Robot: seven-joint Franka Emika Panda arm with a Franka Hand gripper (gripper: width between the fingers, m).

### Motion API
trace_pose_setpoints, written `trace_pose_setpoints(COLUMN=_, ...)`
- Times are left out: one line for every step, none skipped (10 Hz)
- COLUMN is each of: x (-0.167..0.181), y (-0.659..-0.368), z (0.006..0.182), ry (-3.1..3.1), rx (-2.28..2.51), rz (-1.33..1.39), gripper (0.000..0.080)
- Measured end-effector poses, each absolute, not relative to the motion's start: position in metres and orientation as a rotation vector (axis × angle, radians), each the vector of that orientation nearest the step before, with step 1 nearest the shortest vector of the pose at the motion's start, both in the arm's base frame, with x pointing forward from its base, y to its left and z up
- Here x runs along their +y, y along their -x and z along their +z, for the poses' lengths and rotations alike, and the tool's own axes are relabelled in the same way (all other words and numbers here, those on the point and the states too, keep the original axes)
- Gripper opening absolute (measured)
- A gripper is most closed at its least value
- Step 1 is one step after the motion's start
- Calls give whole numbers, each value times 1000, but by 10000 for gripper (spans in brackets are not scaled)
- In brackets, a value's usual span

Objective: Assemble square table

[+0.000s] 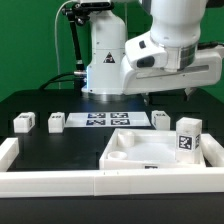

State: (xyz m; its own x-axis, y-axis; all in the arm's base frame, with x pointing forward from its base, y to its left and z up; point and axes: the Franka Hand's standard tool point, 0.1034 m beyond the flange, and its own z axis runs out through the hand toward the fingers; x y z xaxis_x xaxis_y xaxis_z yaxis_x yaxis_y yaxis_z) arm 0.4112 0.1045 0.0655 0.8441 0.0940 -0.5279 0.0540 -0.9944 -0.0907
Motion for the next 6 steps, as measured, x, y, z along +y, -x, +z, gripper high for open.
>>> trace_pose_setpoints(x=103, y=-410, z=61, ry=2943, rx=-120, rz=938, gripper=649)
trace_pose_setpoints(x=103, y=-407, z=56, ry=2927, rx=-115, rz=1011, gripper=649)
trace_pose_setpoints(x=102, y=-401, z=52, ry=2892, rx=-112, rz=1120, gripper=649)
trace_pose_setpoints(x=101, y=-399, z=47, ry=2864, rx=-109, rz=1200, gripper=649)
trace_pose_setpoints(x=99, y=-396, z=42, ry=2844, rx=-109, rz=1271, gripper=649)
trace_pose_setpoints(x=97, y=-390, z=38, ry=2811, rx=-107, rz=1373, gripper=649)
